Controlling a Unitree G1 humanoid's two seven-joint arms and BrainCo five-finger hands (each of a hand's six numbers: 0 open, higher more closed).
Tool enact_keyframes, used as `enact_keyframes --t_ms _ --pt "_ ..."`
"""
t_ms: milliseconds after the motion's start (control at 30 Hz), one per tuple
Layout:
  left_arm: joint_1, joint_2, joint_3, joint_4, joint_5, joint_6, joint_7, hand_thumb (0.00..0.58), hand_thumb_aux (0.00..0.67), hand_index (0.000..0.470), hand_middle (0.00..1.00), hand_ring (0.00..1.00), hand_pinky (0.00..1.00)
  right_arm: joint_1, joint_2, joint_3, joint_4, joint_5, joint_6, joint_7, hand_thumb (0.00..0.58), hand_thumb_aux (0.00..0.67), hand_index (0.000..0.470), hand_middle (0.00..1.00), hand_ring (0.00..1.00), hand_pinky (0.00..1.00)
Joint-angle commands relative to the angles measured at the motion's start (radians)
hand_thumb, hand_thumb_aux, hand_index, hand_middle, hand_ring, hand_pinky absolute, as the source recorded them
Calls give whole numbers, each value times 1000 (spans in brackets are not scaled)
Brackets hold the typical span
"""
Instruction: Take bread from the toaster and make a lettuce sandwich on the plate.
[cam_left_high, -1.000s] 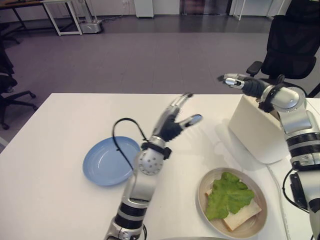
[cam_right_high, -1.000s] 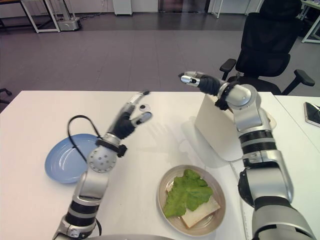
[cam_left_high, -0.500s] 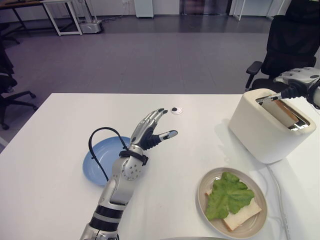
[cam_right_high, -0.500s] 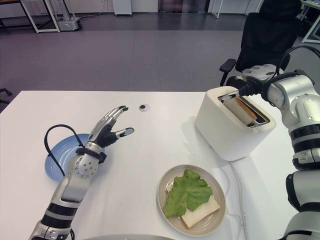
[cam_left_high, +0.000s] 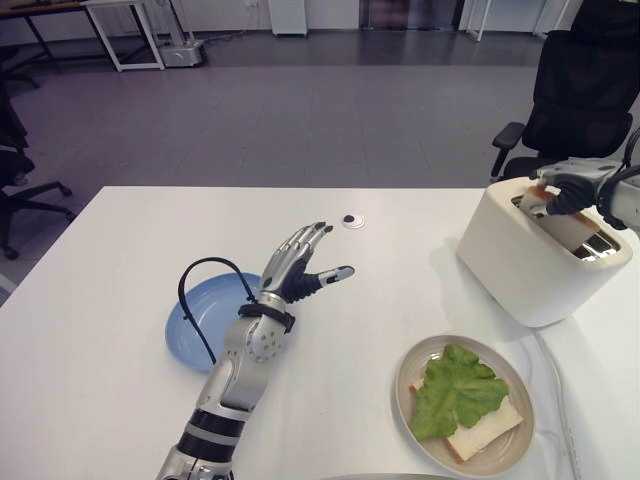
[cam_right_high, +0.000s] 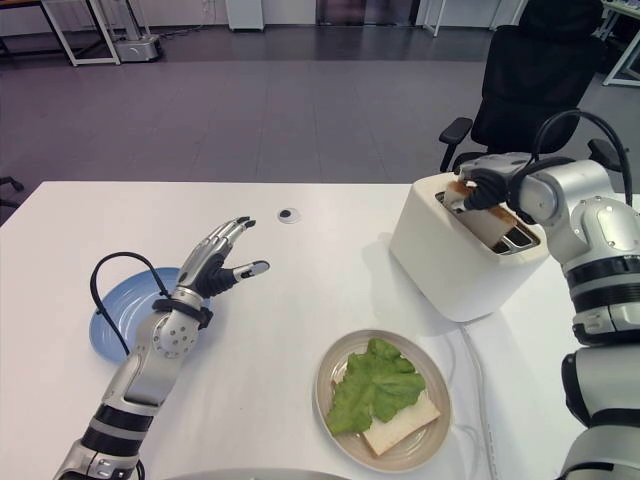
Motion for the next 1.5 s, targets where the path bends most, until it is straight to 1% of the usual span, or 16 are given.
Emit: enact_keyframes --t_ms 33,100,167,267,333,367,400,467,567,633,733,833,1000,1200,1500 --pt "-1 4 -3 2 -3 1 1 0 0 0 0 0 0 -157 67 -116 107 179 -12 -3 580 670 470 0 0 0" --pt "3 5 1 7 -7 2 6 0 0 0 0 0 0 -229 115 -161 201 283 -32 36 580 670 470 0 0 0" --pt "2 6 0 10 -10 3 6 0 0 0 0 0 0 -264 139 -188 249 366 -43 101 580 670 470 0 0 0" --pt "8 9 2 5 -13 5 5 0 0 0 0 0 0 -273 186 -213 244 520 -35 299 580 670 470 0 0 0" --pt "11 11 4 4 -14 6 5 0 0 0 0 0 0 -224 207 -203 174 645 -15 518 580 670 470 0 0 0" --pt "10 11 4 6 -15 6 5 0 0 0 0 0 0 -175 203 -182 113 706 2 652 580 670 470 0 0 0" --pt "8 11 4 7 -15 5 5 0 0 0 0 0 0 -133 201 -167 62 753 30 749 580 670 470 0 0 0" --pt "8 10 4 8 -16 6 6 0 0 0 0 0 0 -80 196 -132 0 807 95 899 580 670 470 0 0 0" --pt "9 9 3 6 -14 10 7 0 0 0 0 0 0 -18 185 -82 -66 836 156 1030 580 670 470 0 0 0" --pt "10 8 3 3 -14 12 7 0 0 0 0 0 0 30 172 -23 -110 837 160 1065 580 670 470 0 0 0" --pt "13 9 6 1 -15 13 8 0 0 0 0 0 0 92 160 61 -186 839 157 1070 580 670 470 0 0 0" --pt "11 9 6 6 -16 12 9 0 0 0 0 0 0 142 158 114 -265 840 172 1068 580 670 470 0 0 0" --pt "16 8 5 2 -13 16 12 0 0 0 0 0 0 225 117 184 -386 874 202 1070 580 670 470 0 0 0" --pt "19 8 4 0 -10 19 14 0 0 0 0 0 0 282 84 218 -467 913 227 1067 580 670 470 0 0 0" --pt "7 9 -7 11 -5 15 11 0 0 0 0 0 0 344 93 214 -499 961 252 1036 580 670 470 0 0 0"
